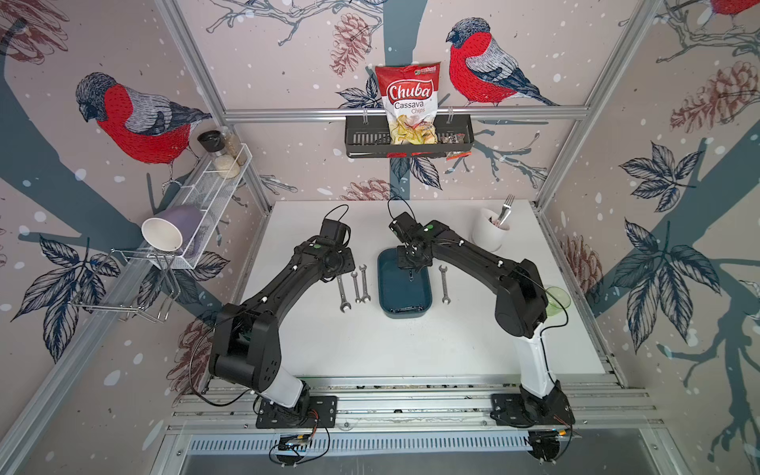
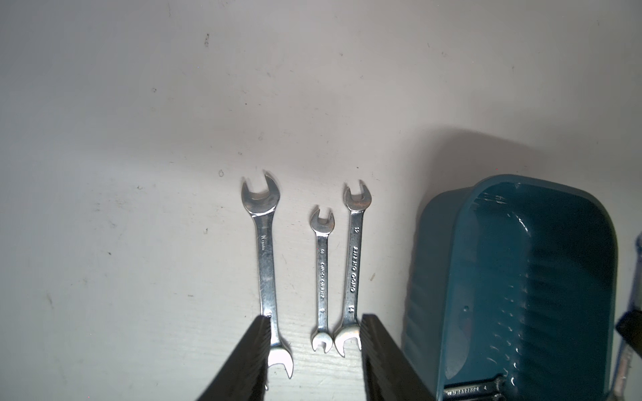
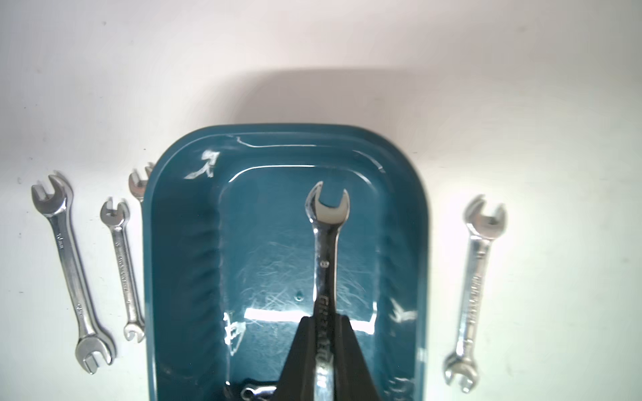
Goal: Take out the wrench from the storage box
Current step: Place the wrench at the center of the board, then adjust the storage box at the center of the board.
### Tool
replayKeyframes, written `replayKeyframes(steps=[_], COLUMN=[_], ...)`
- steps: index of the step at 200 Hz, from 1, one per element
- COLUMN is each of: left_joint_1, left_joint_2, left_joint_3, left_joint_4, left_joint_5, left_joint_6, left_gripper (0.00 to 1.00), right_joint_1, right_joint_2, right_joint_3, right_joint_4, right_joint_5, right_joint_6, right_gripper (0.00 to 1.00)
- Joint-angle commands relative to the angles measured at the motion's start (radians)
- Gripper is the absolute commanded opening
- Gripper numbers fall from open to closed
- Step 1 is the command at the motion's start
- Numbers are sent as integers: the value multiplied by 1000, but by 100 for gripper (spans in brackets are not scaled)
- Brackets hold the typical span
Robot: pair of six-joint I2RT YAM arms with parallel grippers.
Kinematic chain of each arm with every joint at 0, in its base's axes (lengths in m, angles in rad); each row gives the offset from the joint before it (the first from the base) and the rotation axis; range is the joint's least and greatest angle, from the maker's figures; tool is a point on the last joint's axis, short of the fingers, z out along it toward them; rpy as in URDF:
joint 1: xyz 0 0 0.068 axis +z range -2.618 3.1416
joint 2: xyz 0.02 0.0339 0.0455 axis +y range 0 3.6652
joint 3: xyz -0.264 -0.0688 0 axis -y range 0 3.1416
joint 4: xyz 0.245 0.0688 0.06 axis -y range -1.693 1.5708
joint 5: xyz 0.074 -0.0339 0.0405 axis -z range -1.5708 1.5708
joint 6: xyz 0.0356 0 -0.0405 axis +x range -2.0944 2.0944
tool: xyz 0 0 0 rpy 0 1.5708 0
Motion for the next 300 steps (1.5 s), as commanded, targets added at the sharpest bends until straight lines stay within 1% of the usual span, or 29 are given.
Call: replayKeyframes(steps=[1,55,102,124,152,197,221,231,239,253,265,284,300], left_joint_1=[3,0,-23,-54,-116,-232,-263,-265,-265,-265,-265,-265,-265], left_joint_2=[1,-2,1,10,29,76,113,126,135,162,185,210,208], left_joint_3=[13,29,48,67,97,153,161,155,148,152,159,178,170], left_joint_4=[-4,-9,-18,-28,-37,-42,-44,-40,-32,-30,-34,-47,-36], left_joint_5=[16,40,39,30,20,8,4,6,6,11,12,12,16], left_joint_6=[7,1,-10,-18,-29,-39,-49,-53,-55,-54,-52,-51,-50], left_gripper=[47,47,47,47,47,47,47,47,47,47,47,47,48], right_joint_1=[-31,-176,-290,-316,-341,-362,-364,-363,-363,-363,-363,-360,-351], right_joint_2=[-64,-249,-318,-310,-283,-236,-231,-235,-241,-260,-281,-327,-363], right_joint_3=[-62,-388,-622,-678,-719,-748,-753,-755,-755,-753,-746,-731,-715], right_joint_4=[2,150,290,340,386,421,423,421,413,400,380,353,333], right_joint_5=[43,15,-47,-70,-96,-115,-119,-119,-117,-115,-113,-122,-156], right_joint_6=[-37,-76,-111,-126,-144,-162,-166,-166,-166,-162,-156,-139,-119], right_gripper=[7,7,7,7,7,7,7,10,15,29,37,42,44])
